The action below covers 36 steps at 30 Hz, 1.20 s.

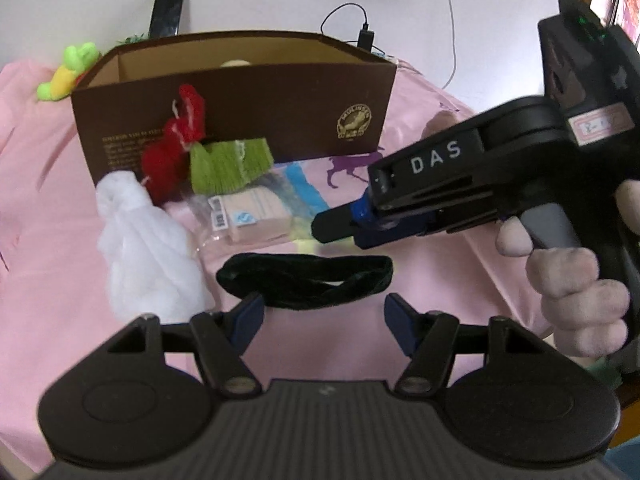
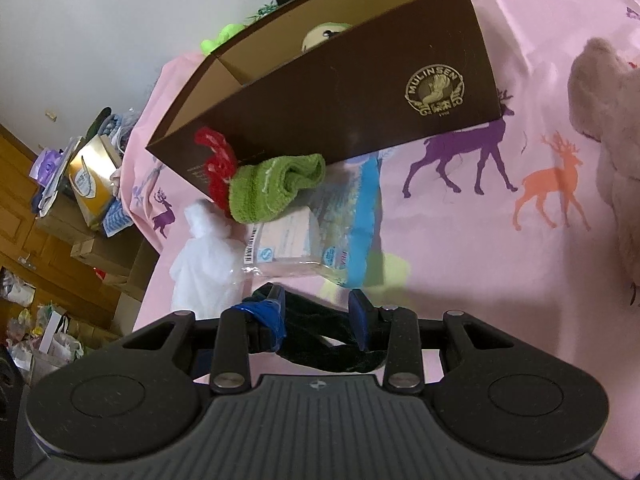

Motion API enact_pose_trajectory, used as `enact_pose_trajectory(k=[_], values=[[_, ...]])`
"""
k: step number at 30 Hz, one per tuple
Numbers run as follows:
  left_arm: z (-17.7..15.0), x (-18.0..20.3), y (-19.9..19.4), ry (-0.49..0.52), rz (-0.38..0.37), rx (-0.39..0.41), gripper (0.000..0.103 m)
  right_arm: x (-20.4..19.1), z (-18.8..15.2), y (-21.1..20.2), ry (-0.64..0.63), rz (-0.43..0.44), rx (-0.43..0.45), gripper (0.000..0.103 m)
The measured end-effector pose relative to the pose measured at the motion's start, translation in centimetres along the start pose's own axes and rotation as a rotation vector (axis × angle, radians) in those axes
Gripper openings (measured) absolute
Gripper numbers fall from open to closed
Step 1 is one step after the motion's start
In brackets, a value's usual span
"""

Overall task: Organize soft objects
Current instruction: 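Move the right gripper out of the box toward the black fabric strap, then grasp the black fabric strap with the right gripper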

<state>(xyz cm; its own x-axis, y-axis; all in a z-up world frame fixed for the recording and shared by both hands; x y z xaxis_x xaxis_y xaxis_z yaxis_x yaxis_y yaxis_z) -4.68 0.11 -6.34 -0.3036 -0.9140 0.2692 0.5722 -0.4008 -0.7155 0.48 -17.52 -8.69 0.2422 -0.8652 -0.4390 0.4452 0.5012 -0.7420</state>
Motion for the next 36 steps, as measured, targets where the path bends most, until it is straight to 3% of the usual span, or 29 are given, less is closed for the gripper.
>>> enact_pose_trajectory(k=[5, 13, 24, 29, 36], values=[[-0.6, -0.7, 1.1, -0.011, 0.016, -0.008, 0.067, 0.7, -0.4, 0.6, 0.043, 0.006, -0.024, 0.018], [-0.6, -0.8, 1.6, -0.024, -0.027, 0.021, 0.067, 0.7, -1.0, 0.7, 0.140, 0.092, -0.075, 0.018], [-1.2, -1.3, 0.9, -0.011, -0.103, 0.012, 0.067, -0.2, -2.0, 0.3, 0.248, 0.266, -0.161, 0.018], [-1.4, -1.7, 0.5, -0.007, -0.118, 0.008, 0.068, -1.0, -0.9, -0.8, 0.115, 0.154, -0.063, 0.018], [-0.1, -2.1, 1.7, -0.066, -0.102, 0.025, 0.069, -1.0, -0.4, 1.5, -0.033, 0.031, -0.043, 0.018]])
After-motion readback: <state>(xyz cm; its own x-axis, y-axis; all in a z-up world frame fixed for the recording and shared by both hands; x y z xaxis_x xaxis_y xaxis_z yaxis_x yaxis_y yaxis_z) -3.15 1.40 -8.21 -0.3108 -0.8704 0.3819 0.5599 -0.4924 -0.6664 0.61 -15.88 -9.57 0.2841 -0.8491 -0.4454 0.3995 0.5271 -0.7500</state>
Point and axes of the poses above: each gripper's, at about its wrist camera, not at the fingertips, and y roughly the way its jaws point, x to its right, z to its top, the point moved 3 cm from there along y, roughly the way its jaws point, and after that the axes turned 9 degrees about -y, right-handed, at the moved point
